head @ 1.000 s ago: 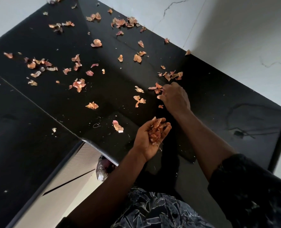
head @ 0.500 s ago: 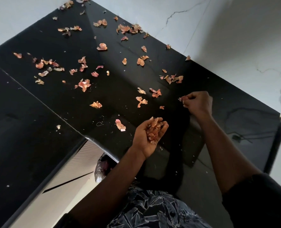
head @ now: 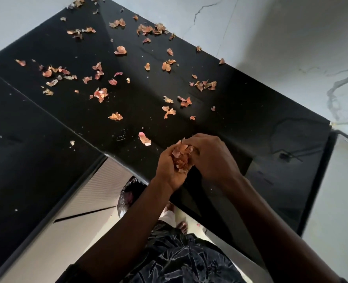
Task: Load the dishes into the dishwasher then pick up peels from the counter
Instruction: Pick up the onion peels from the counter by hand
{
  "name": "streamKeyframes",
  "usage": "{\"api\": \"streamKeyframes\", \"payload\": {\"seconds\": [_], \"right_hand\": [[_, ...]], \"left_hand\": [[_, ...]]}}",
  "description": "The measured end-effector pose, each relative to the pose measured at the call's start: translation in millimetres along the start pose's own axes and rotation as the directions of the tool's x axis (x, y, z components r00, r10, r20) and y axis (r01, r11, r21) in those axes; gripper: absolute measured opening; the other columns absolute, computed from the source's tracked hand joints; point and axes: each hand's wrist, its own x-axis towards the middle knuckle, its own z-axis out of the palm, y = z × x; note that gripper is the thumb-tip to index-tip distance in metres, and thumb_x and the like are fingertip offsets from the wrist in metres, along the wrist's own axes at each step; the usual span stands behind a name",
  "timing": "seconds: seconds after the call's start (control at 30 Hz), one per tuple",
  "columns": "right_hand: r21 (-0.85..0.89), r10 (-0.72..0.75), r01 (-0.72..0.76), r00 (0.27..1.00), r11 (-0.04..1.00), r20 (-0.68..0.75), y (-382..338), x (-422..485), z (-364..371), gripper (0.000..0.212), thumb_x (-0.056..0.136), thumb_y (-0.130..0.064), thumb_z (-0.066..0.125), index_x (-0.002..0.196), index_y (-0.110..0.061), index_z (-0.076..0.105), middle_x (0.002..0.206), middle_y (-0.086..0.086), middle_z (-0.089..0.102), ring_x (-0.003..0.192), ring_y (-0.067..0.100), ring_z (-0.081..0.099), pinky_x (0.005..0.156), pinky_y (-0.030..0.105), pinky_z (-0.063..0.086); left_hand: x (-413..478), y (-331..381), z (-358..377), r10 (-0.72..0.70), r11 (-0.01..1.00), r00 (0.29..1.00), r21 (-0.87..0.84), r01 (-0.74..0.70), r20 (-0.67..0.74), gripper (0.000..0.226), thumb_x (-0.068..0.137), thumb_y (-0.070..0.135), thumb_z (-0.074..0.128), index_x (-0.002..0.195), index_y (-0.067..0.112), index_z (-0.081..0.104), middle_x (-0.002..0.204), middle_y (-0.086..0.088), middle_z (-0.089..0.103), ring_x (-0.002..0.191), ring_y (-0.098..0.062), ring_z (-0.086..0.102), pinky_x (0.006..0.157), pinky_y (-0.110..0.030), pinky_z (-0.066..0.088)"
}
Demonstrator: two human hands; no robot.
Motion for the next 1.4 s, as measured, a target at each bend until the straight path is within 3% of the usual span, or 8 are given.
{"api": "streamKeyframes", "payload": {"seconds": [0.13,0.23,0.43,0.9,1.1,1.2,1.27,1.4], "right_hand": [[0.108,0.002,0.014,0.989,0.994,-0.150,22,16,-12,0.023,0.098,-0.008,0.059,0.114,-0.019,0.072,0.116,-0.007,0.070,0.102,0.001,0.065,0.092,0.021,0.053],[0.195,0.251,-0.202,0.928,0.960,-0.275,67,58,-13,0.015,0.096,-0.009,0.063,0.106,-0.014,0.073,0.106,0.000,0.072,0.087,0.001,0.065,0.082,0.021,0.055],[-0.216,0.342,-0.384,0.916,0.898,-0.209,107,129,-5,0.024,0.099,-0.015,0.057,0.119,-0.003,0.062,0.120,0.020,0.060,0.102,0.028,0.060,0.086,0.037,0.048],[-0.323,0.041,-0.114,0.974,0.940,-0.223,50,118,55,0.016,0.096,-0.014,0.062,0.109,-0.013,0.071,0.107,0.007,0.064,0.087,0.015,0.063,0.074,0.027,0.054],[-0.067,0.272,-0.308,0.909,0.949,-0.317,74,129,24,0.014,0.093,-0.008,0.065,0.089,-0.019,0.072,0.089,-0.005,0.067,0.076,0.002,0.061,0.084,0.034,0.059],[0.154,0.358,-0.323,0.850,0.934,-0.388,63,127,-1,0.012,0.090,-0.010,0.072,0.091,-0.022,0.075,0.090,-0.009,0.071,0.077,-0.002,0.066,0.077,0.018,0.058],[0.146,0.251,-0.213,0.906,0.966,-0.342,32,118,-5,0.011,0.091,-0.012,0.072,0.100,-0.019,0.074,0.100,-0.008,0.071,0.083,-0.003,0.066,0.072,0.008,0.052],[0.000,0.003,-0.004,0.984,1.000,-0.179,-22,97,17,0.013,0.094,-0.013,0.066,0.102,-0.017,0.075,0.106,-0.005,0.069,0.093,0.004,0.063,0.084,0.018,0.051]], "left_hand": [[-15,2,-18,0.014,0.991,0.999,-0.135,-0.009,0.034,0.029,0.101,0.020,0.051,0.109,-0.003,0.068,0.111,-0.022,0.071,0.099,-0.029,0.073,0.087,-0.034,0.061],[-24,5,-31,0.051,0.986,0.998,-0.158,-0.044,0.046,0.028,0.101,0.019,0.052,0.111,-0.003,0.067,0.113,-0.024,0.070,0.106,-0.032,0.071,0.092,-0.036,0.059],[-30,22,-40,0.080,0.990,0.996,-0.119,-0.077,0.025,0.028,0.101,0.019,0.054,0.111,-0.004,0.066,0.112,-0.025,0.070,0.105,-0.032,0.071,0.080,-0.034,0.062],[17,84,-29,0.056,0.983,0.996,-0.176,-0.044,0.065,0.031,0.103,0.021,0.051,0.113,-0.004,0.066,0.112,-0.025,0.070,0.104,-0.031,0.072,0.085,-0.033,0.062],[31,88,-21,0.018,0.989,0.996,-0.150,-0.006,0.082,0.032,0.103,0.021,0.050,0.113,-0.006,0.065,0.110,-0.025,0.069,0.102,-0.030,0.071,0.080,-0.033,0.062],[36,90,-16,0.021,0.991,0.996,-0.137,-0.009,0.086,0.031,0.103,0.019,0.050,0.113,-0.005,0.065,0.111,-0.024,0.069,0.103,-0.031,0.071,0.084,-0.033,0.062],[40,88,-12,0.000,0.991,0.997,-0.134,0.011,0.082,0.030,0.102,0.018,0.049,0.114,-0.005,0.065,0.112,-0.024,0.070,0.103,-0.030,0.072,0.090,-0.034,0.060],[45,83,-7,-0.024,0.999,0.998,-0.022,0.025,0.061,0.029,0.102,0.022,0.045,0.105,0.004,0.067,0.099,-0.012,0.072,0.089,-0.018,0.072,0.081,-0.029,0.059]]}}
